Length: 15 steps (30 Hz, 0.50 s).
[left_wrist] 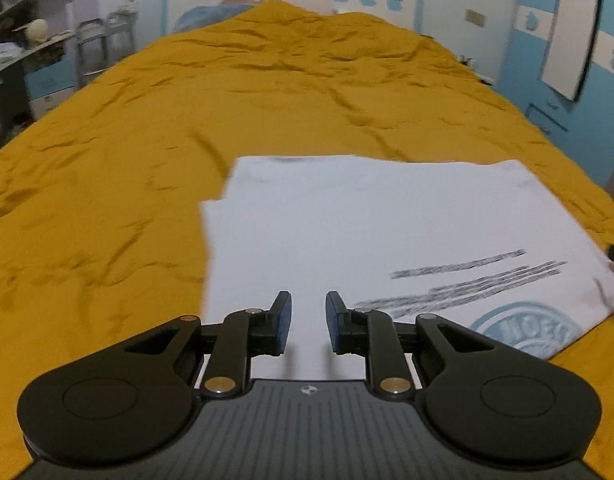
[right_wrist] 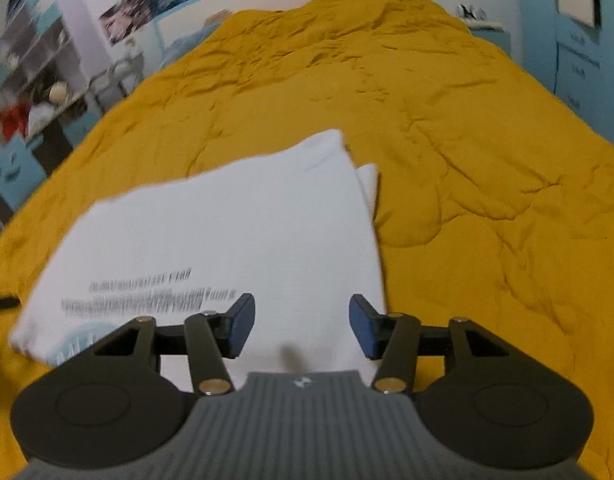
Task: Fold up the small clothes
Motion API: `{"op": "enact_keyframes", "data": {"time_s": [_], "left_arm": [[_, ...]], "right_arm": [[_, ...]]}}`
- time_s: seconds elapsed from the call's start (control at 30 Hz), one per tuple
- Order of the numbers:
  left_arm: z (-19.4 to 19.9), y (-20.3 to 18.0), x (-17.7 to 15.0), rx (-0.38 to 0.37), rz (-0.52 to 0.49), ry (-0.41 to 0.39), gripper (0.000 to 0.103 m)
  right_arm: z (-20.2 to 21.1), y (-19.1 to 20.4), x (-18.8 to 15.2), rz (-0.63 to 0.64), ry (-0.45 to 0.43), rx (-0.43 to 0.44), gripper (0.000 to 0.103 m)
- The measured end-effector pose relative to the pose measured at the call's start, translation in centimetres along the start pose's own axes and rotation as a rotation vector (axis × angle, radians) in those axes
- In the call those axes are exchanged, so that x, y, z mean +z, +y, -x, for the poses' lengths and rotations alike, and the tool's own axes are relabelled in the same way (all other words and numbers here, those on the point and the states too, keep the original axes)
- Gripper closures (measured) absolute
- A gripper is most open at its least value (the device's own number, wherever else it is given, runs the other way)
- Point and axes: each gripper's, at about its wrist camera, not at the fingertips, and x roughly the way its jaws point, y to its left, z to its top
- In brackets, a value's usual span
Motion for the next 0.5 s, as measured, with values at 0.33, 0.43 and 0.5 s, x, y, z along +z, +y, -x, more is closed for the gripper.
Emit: {"op": "enact_keyframes", "data": {"time_s": [0.33, 0.43, 0.5], "left_arm": [[-7.5, -7.1, 4.4, -0.130, -0.092, 0.036, 0.079], [-10.4, -9.1, 5.7, -0.137, -0.132, 0.051, 0.079], [-12.2, -10.0, 6.6, -0.139, -0.149, 0.058, 0.079]], "right_arm": [[-5.6, -5.2, 4.8, -0.170, 0.008, 0.062, 0.056], [-7.8, -6.3, 5.7, -0.192, 0.017, 0.079, 0.059], [-9.2, -7.1, 6.3, -0.219, 0.015, 0.097, 0.060]]}}
